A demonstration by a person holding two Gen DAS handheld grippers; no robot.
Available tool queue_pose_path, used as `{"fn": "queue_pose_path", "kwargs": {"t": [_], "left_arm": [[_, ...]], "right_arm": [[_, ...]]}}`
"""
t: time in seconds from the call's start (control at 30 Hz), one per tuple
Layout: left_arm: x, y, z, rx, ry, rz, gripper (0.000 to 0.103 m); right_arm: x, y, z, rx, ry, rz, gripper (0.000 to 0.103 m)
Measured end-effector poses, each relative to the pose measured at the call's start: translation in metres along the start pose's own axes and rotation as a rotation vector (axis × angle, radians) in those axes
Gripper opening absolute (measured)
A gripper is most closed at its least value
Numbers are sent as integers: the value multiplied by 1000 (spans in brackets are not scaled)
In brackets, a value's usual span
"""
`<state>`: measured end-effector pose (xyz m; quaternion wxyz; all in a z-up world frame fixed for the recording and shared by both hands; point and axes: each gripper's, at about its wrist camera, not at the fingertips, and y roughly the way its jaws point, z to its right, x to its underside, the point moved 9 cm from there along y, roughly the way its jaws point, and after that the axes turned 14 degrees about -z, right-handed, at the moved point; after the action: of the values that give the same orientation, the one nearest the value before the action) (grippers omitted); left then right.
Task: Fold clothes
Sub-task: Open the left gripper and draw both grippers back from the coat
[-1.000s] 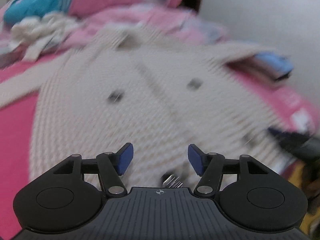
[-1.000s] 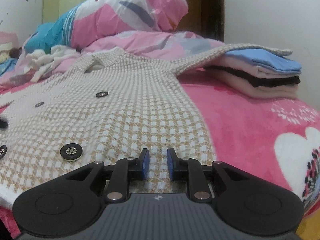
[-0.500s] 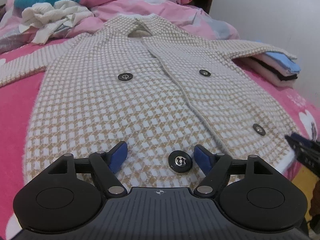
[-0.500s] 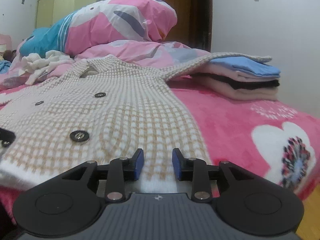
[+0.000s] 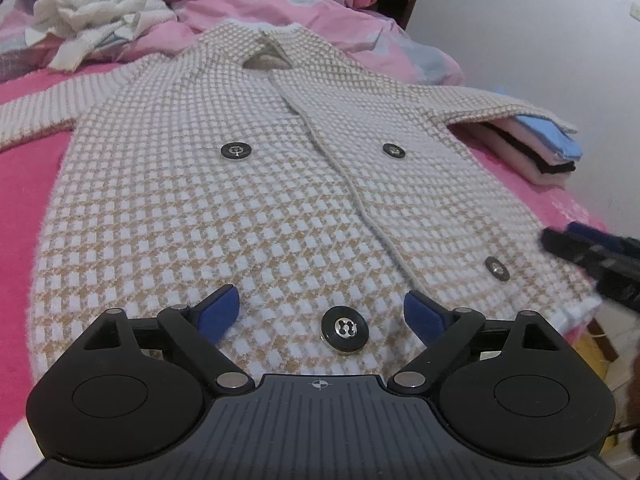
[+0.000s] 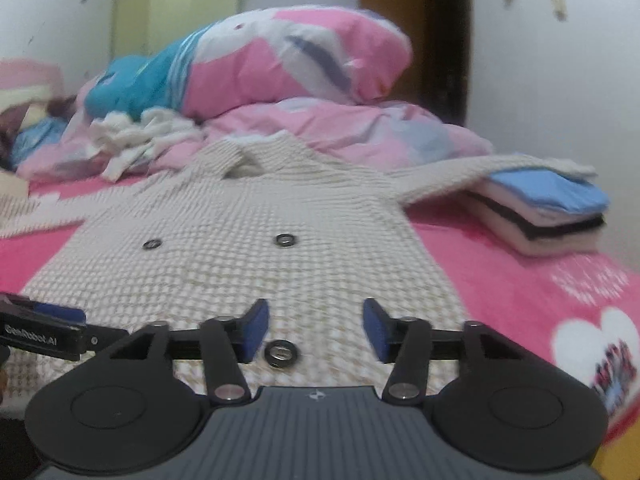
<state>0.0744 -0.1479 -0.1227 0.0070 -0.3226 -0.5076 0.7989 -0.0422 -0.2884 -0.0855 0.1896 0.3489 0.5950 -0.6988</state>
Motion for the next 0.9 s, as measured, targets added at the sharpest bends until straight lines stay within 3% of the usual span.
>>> {"fn": "queue_pose_path", "kwargs": {"t": [0.2,0.43,0.63,0.77,0.9], "left_arm": [[-7,-11,-2,-6,-17,4,91],[-19,-14,6,-50,19,30,93],[-23,-7,13,-80,46,26,95],[-26,-2,17,-96,54,15,95],[-29,2,18,-121,55,13,97]], "right_arm": [[13,40,-21,17,-79,-155,63],[25,39,-22,29,-102,-201,68],[21,18,-16,59,-122,-163,75],[2,13,-3,42,-36,-100,99],[-10,27,10,-12,63,-105,102]]}}
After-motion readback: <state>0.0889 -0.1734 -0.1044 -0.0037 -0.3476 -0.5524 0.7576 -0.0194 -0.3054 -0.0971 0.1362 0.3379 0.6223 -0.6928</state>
